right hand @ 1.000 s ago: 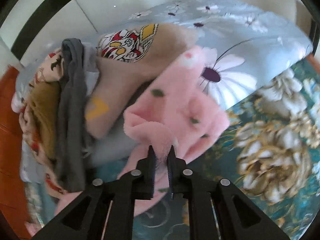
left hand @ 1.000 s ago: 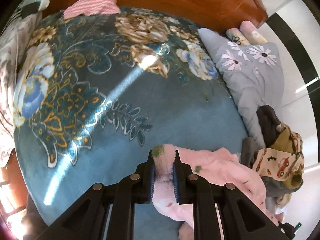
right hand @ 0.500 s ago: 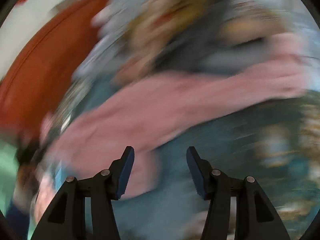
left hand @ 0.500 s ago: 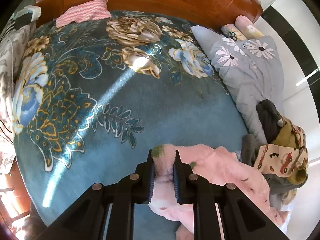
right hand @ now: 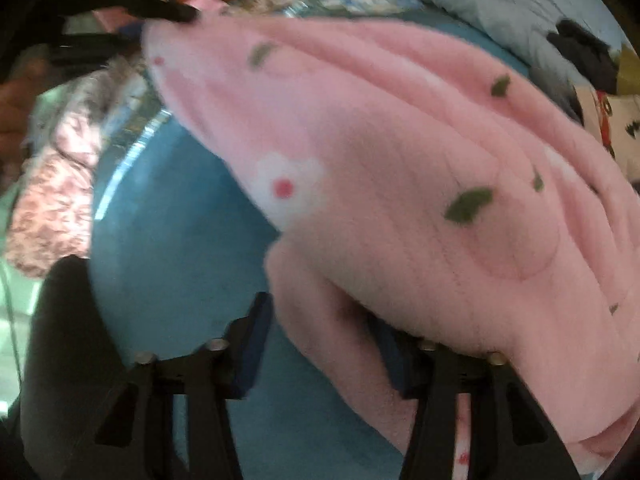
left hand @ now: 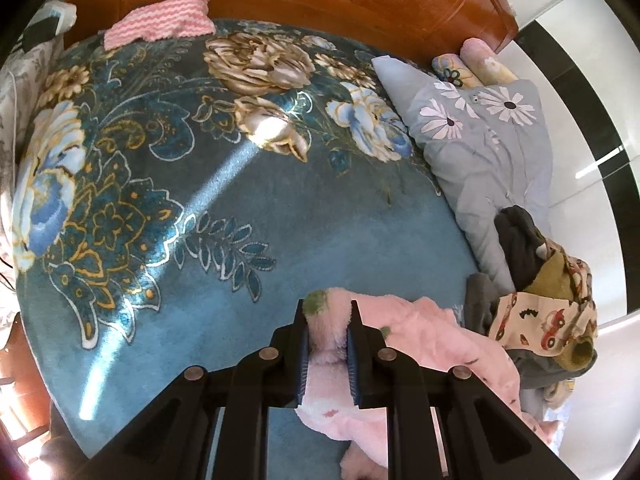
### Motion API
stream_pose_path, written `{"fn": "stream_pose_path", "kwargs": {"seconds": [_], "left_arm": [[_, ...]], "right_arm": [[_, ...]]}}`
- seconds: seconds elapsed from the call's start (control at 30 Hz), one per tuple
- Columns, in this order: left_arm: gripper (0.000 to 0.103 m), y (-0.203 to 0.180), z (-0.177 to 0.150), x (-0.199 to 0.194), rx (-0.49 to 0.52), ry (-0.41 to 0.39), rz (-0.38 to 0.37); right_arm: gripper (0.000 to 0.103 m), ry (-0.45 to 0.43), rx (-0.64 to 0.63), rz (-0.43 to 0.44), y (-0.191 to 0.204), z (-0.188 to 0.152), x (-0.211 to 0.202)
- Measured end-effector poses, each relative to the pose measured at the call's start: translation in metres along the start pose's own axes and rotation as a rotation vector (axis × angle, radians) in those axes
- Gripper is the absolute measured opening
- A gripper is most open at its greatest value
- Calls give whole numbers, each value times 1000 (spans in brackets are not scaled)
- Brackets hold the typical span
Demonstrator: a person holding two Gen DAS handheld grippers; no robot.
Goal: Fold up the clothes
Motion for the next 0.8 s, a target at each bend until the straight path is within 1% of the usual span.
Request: {"fn": "stream_pose_path", "kwargs": {"seconds": [0.03, 0.1, 0.17, 0.27, 0.33, 0.37, 0.47, 0.53, 0.6, 0.63, 0.7, 0.73, 0.8], "left_arm": [[17, 2, 0, 0, -5, 3, -3], [17, 5, -1, 0, -10, 8, -12], [17, 7, -2, -1, -11, 15, -19], [17, 7, -2, -2, -20, 29, -36], [17, 1, -3, -6, -10, 24, -47], [17, -4, -4, -8, -1, 17, -49], [17, -20, -10, -17, 35, -13, -43], [17, -25, -14, -20, 48, -16, -40], [17, -25, -19, -20, 49, -4, -40], [17, -24, -24, -20, 50, -2, -31], [17, -20, -31, -18, 52, 1, -12], [17, -16, -35, -16, 49, 5, -3], [17, -8, -43, -13, 41, 16, 12]], "right_arm": [[9, 9, 11, 4, -2, -1, -1], [7, 8, 36, 38, -6, -2, -9], [7, -18, 48, 78, -13, -4, -31], [6, -95, 69, 105, -37, -13, -91], [6, -174, 123, 89, -67, -25, -145], [6, -221, 161, 67, -84, -32, -174], [6, -406, 309, -56, -137, -64, -264], [6, -520, 426, -154, -170, -85, -311], [6, -613, 560, -246, -205, -118, -348], [6, -618, 617, -286, -221, -137, -354], [6, -584, 727, -358, -253, -179, -349], [6, -559, 788, -363, -266, -200, -336], [6, -516, 912, -343, -286, -237, -305]]}}
Point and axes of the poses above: each gripper's, at about its wrist camera, not at the fingertips, and x roughly the way its jaws point, y to its left, z to its top, the point moved 4 cm from there along x, roughly the way its jaws point, and after that the axes turned 2 degrees about -x, right-handed, at the moved point
